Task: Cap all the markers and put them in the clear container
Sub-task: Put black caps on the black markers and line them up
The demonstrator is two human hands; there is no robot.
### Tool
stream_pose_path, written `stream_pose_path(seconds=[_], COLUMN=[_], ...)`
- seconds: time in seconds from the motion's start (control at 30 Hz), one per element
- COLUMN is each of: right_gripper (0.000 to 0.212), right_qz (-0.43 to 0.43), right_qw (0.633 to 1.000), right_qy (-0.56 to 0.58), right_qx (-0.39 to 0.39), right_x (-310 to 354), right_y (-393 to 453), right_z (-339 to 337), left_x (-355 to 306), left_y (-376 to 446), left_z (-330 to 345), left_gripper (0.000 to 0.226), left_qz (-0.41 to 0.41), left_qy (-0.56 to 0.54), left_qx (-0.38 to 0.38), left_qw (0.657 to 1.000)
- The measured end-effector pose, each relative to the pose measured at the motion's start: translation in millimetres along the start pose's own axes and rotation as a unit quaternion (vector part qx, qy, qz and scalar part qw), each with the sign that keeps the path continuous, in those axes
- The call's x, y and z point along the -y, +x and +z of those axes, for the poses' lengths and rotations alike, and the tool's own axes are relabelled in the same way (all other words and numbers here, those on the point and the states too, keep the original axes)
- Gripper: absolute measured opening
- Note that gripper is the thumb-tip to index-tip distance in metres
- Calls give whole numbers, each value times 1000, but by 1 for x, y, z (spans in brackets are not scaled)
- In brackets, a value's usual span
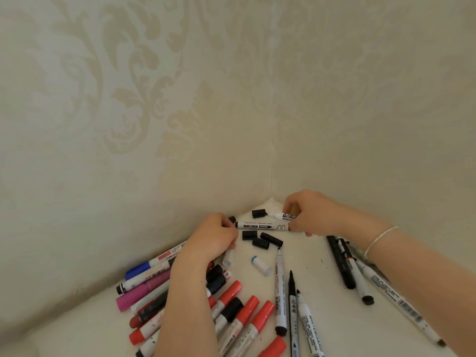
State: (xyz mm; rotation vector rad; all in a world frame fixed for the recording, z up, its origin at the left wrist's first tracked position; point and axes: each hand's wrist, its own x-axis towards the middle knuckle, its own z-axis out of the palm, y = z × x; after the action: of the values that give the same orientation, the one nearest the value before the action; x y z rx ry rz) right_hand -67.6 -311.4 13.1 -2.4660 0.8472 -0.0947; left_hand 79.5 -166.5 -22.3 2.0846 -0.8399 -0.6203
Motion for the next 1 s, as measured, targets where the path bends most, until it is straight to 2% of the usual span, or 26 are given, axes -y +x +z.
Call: stream_pose_path(seconds=[0.1, 0.2, 0.3, 0.4, 0.5, 0.57, 0.63, 0.8, 1.0], right_gripper=[16, 25, 22, 11, 23, 16, 8, 17, 16], right_qz=[32, 38, 39, 46, 56, 57, 53, 20, 2], right_qw=[999, 999, 997, 994, 991, 990, 990, 989, 994], right_qy=[31, 24, 35, 62, 88, 100, 116, 131, 85], right_qx=[-14, -27, -56, -81, -85, -75, -67, -63, -73], right_x=[-5, -7, -8, -7, -5, -3, -1, 1, 6], right_y=[5, 12, 17, 19, 19, 18, 16, 10, 10], right_z=[17, 34, 42, 38, 30, 26, 23, 16, 14], left_x=[-4, -6, -4, -4, -7, -7, -6, -6, -7], left_y=[1, 3, 0, 2, 4, 4, 5, 6, 2], left_z=[8, 9, 9, 17, 26, 29, 29, 7, -1], left_gripper=[7, 8, 7, 18, 25, 22, 16, 13, 13], left_qz=[-5, 10, 34, 70, 84, 90, 96, 108, 115], left_qy=[21, 50, 66, 101, 124, 139, 121, 2, -1], left_qx=[3, 7, 39, 52, 51, 49, 26, -61, -64], left_qw=[1000, 999, 997, 991, 987, 985, 988, 992, 991])
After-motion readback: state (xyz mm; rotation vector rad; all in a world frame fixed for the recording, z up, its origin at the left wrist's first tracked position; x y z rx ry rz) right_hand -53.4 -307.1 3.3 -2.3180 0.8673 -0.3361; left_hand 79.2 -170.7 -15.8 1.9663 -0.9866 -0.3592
